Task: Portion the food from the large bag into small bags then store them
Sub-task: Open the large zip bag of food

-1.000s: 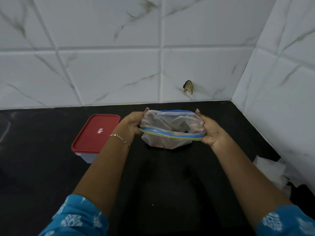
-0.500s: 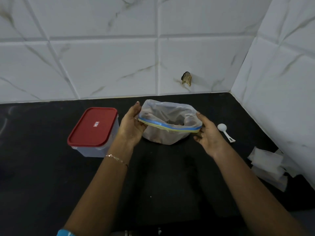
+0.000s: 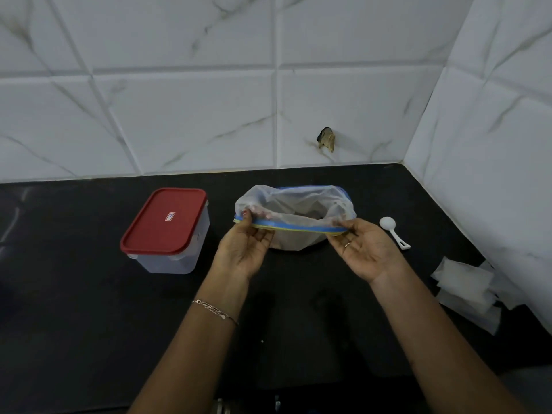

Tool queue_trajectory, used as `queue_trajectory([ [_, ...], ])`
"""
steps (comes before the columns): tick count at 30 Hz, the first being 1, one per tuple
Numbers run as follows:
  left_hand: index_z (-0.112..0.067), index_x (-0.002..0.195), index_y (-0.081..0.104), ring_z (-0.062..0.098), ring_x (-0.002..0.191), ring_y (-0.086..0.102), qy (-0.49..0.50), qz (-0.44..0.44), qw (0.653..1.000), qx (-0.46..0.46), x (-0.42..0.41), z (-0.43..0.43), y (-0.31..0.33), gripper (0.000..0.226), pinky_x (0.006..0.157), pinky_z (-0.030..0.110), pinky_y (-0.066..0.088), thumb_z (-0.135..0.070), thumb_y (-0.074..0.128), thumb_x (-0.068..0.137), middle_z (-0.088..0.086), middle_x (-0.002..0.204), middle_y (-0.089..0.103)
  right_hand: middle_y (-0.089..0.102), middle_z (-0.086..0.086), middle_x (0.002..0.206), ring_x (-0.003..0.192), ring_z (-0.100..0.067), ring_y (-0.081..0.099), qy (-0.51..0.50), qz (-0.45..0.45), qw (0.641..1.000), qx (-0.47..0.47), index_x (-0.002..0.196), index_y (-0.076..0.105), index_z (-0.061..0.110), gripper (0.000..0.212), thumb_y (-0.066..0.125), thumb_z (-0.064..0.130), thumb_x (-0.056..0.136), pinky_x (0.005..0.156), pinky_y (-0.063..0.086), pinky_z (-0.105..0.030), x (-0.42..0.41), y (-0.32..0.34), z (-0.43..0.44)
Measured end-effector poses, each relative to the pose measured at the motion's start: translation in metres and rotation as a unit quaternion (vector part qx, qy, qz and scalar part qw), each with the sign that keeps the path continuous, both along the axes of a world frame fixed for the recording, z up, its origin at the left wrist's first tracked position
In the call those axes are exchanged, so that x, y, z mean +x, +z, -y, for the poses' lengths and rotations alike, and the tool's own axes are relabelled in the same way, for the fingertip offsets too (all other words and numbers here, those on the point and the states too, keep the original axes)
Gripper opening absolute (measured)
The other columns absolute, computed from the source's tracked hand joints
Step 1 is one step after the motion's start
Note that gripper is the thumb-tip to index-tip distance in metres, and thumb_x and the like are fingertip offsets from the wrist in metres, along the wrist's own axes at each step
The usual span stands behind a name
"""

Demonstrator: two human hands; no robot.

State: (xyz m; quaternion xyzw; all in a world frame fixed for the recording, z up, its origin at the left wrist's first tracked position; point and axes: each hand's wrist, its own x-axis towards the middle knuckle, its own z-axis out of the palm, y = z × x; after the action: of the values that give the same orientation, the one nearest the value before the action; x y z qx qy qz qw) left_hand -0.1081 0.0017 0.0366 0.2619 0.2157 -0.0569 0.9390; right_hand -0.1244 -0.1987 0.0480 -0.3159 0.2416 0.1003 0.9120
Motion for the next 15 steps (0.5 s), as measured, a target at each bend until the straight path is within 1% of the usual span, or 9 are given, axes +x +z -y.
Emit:
queue_trajectory([
  [2, -0.005, 0.102, 0.061, 0.021, 0.086, 0.071, -0.015, -0.002, 0.998, -0.054, 0.003, -0.005, -0.004, 0.021, 0.076, 0.040, 0.058, -0.019, 0.046, 0.101, 0.011, 0.090, 0.073, 0.066, -0.021, 0.114, 0.101, -0.024, 0.068, 0.000, 0.001, 0.998, 0.061, 0.121, 0.052, -0.002, 0.027, 0.045, -0.003, 0.095, 0.077, 0.056, -0.046, 0.002, -0.001, 0.003],
  [4, -0.003, 0.112, 0.058, 0.022, 0.106, 0.063, -0.035, -0.019, 0.996, -0.079, 0.007, -0.008, -0.010, 0.026, 0.073, 0.044, 0.059, -0.021, 0.042, 0.102, 0.013, 0.108, 0.064, 0.065, -0.023, 0.107, 0.078, -0.023, 0.072, -0.002, 0.006, 0.996, 0.092, 0.124, 0.048, -0.004, 0.029, 0.038, -0.001, 0.097, 0.070, 0.056, -0.045, 0.005, -0.004, 0.002],
  [5, -0.002, 0.113, 0.057, 0.022, 0.102, 0.062, -0.043, -0.027, 0.995, -0.090, 0.008, -0.008, -0.013, 0.028, 0.064, 0.042, 0.061, -0.021, 0.040, 0.103, 0.012, 0.106, 0.062, 0.064, -0.023, 0.098, 0.062, -0.022, 0.070, -0.005, 0.007, 0.995, 0.101, 0.125, 0.047, -0.004, 0.029, 0.035, 0.000, 0.098, 0.062, 0.056, -0.041, 0.006, -0.006, -0.001],
  [6, -0.001, 0.111, 0.057, 0.020, 0.088, 0.064, -0.054, -0.032, 0.993, -0.105, 0.008, -0.007, -0.016, 0.029, 0.055, 0.035, 0.060, -0.021, 0.038, 0.103, 0.010, 0.097, 0.062, 0.061, -0.021, 0.090, 0.050, -0.022, 0.066, -0.008, 0.001, 0.994, 0.109, 0.124, 0.046, -0.003, 0.029, 0.032, 0.002, 0.099, 0.052, 0.055, -0.037, 0.008, -0.009, -0.004],
  [8, -0.003, 0.097, 0.059, 0.011, 0.057, 0.051, -0.070, -0.038, 0.987, -0.137, 0.008, -0.004, -0.021, 0.027, 0.042, 0.022, 0.047, -0.018, 0.038, 0.101, 0.003, 0.073, 0.053, 0.056, -0.013, 0.073, 0.042, -0.017, 0.058, -0.009, -0.020, 0.993, 0.114, 0.118, 0.050, 0.001, 0.026, 0.031, 0.006, 0.101, 0.041, 0.050, -0.027, 0.013, -0.019, -0.009],
  [9, -0.006, 0.085, 0.058, 0.008, 0.048, 0.043, -0.073, -0.043, 0.985, -0.150, 0.008, -0.003, -0.024, 0.025, 0.038, 0.019, 0.039, -0.016, 0.039, 0.097, -0.001, 0.063, 0.046, 0.052, -0.008, 0.065, 0.042, -0.014, 0.054, 0.001, -0.031, 0.993, 0.117, 0.109, 0.053, 0.003, 0.023, 0.032, 0.010, 0.102, 0.040, 0.047, -0.025, 0.014, -0.026, -0.012],
  [11, -0.010, 0.071, 0.051, 0.007, 0.037, 0.034, -0.072, -0.064, 0.983, -0.157, 0.007, -0.002, -0.028, 0.029, 0.034, 0.016, 0.029, -0.016, 0.039, 0.096, -0.003, 0.051, 0.035, 0.046, -0.001, 0.057, 0.043, -0.011, 0.046, 0.029, -0.039, 0.992, 0.113, 0.087, 0.054, 0.009, 0.026, 0.036, 0.018, 0.102, 0.038, 0.044, -0.026, 0.017, -0.038, -0.014],
  [13, -0.011, 0.072, 0.051, 0.006, 0.034, 0.032, -0.069, -0.084, 0.984, -0.138, 0.004, -0.002, -0.031, 0.034, 0.031, 0.015, 0.028, -0.021, 0.036, 0.101, -0.004, 0.051, 0.034, 0.040, 0.001, 0.052, 0.040, -0.010, 0.040, 0.058, -0.022, 0.995, 0.080, 0.068, 0.047, 0.014, 0.034, 0.037, 0.015, 0.101, 0.036, 0.039, -0.024, 0.017, -0.045, -0.014],
  [15, -0.010, 0.079, 0.054, 0.006, 0.034, 0.034, -0.071, -0.089, 0.986, -0.119, 0.000, -0.001, -0.031, 0.031, 0.032, 0.015, 0.030, -0.022, 0.037, 0.102, -0.004, 0.055, 0.038, 0.033, 0.003, 0.050, 0.038, -0.009, 0.034, 0.073, 0.003, 0.996, 0.059, 0.063, 0.039, 0.017, 0.036, 0.033, 0.010, 0.098, 0.035, 0.033, -0.021, 0.013, -0.044, -0.014],
])
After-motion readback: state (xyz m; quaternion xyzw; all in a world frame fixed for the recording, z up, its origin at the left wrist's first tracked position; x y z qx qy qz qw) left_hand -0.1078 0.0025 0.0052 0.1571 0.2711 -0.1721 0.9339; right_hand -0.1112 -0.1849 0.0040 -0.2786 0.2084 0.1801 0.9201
